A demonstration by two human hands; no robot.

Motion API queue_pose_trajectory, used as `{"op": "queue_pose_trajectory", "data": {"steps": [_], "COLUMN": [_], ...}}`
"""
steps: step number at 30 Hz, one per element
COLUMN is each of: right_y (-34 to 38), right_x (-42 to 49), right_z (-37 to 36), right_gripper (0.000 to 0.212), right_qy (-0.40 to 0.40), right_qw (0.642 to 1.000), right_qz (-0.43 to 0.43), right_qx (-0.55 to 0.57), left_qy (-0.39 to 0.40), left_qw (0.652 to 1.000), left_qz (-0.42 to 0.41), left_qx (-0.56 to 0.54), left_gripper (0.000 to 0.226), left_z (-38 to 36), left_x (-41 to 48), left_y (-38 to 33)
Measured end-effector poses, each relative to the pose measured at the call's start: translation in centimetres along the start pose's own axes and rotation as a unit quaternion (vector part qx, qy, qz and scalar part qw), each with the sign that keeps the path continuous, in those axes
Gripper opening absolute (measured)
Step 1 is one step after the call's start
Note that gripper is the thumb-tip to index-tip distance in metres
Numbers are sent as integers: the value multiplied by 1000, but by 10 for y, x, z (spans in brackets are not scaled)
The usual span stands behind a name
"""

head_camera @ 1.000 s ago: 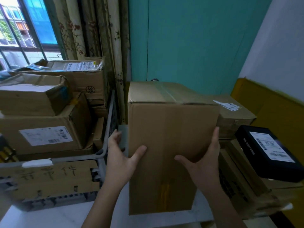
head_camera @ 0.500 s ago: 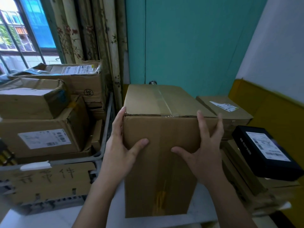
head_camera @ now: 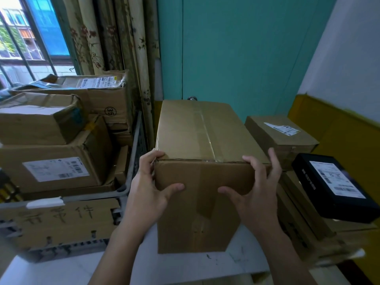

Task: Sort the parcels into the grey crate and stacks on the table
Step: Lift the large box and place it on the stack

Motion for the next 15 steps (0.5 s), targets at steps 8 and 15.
{"op": "queue_pose_trajectory", "data": {"steps": [8, 15], "right_y": [9, 10], "right_x": [11, 41], "right_z": [14, 17], "right_gripper": [43, 38], "right_qy": [-27, -34], "right_qw": [985, 971], "right_qz": [-68, -191], "right_qx": [159, 141], "left_qy": [-92, -96], "left_qw": [995, 991], "left_qz": [-1, 72], "left_qx": [-32, -52], "left_gripper": [23, 32], "left_z": [5, 6], "left_x": [14, 23], "left_y": [-20, -16]}}
Point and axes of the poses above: each hand's wrist, its own x-axis towards the middle knuckle, its own z-axis out of the back of the hand, y = z × x, the point moved 3 cm from there along x, towards the middle knuckle, and after that the axes turned 2 degrees about -y, right-handed, at the moved point
